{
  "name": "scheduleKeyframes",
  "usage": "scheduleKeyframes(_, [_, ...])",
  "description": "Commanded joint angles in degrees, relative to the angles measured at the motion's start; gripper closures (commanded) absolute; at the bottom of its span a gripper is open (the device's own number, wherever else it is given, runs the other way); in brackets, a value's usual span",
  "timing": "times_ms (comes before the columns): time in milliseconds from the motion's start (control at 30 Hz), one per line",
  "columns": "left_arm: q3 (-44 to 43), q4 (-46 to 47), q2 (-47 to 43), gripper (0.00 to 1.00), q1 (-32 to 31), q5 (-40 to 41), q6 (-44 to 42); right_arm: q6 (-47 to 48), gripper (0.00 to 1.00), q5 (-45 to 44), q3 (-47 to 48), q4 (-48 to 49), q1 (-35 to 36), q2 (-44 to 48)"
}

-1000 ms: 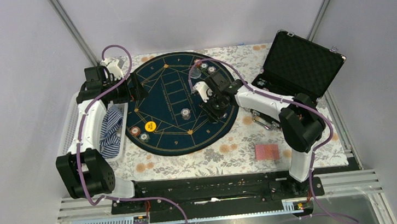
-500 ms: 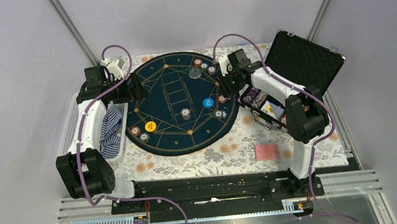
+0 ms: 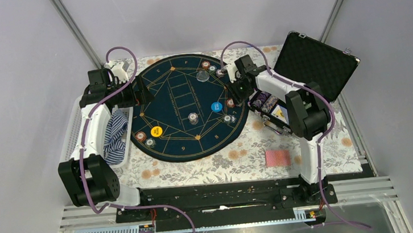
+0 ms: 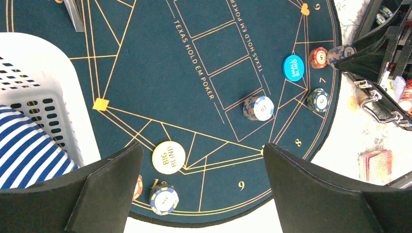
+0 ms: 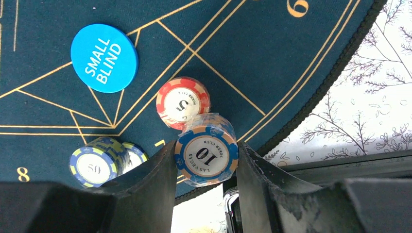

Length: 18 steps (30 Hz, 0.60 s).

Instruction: Distribute texas hold em gaming equipment

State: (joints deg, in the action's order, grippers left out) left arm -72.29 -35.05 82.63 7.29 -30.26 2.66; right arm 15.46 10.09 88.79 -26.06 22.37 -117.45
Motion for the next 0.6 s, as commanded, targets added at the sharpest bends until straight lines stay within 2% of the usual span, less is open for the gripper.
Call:
scheduleKeyframes(0, [-1.27,1.56,0.16,0.01,0.36,-1.13,-0.18,1.57,0.72,-1.66,3.2,2.78,-0.49,-0.44])
scheduleKeyframes(367, [-1.46,1.58,0.77,0.01,0.43,-1.2,-0.16,2.38,0.71,-3.97,2.77,4.09,-0.86,-1.9])
scheduleKeyframes(567, [-1.48,1.63,0.82,0.01,0.41,-1.18,-0.12,2.38,0.66,-3.87,3.04,4.09,-0.93,-2.57])
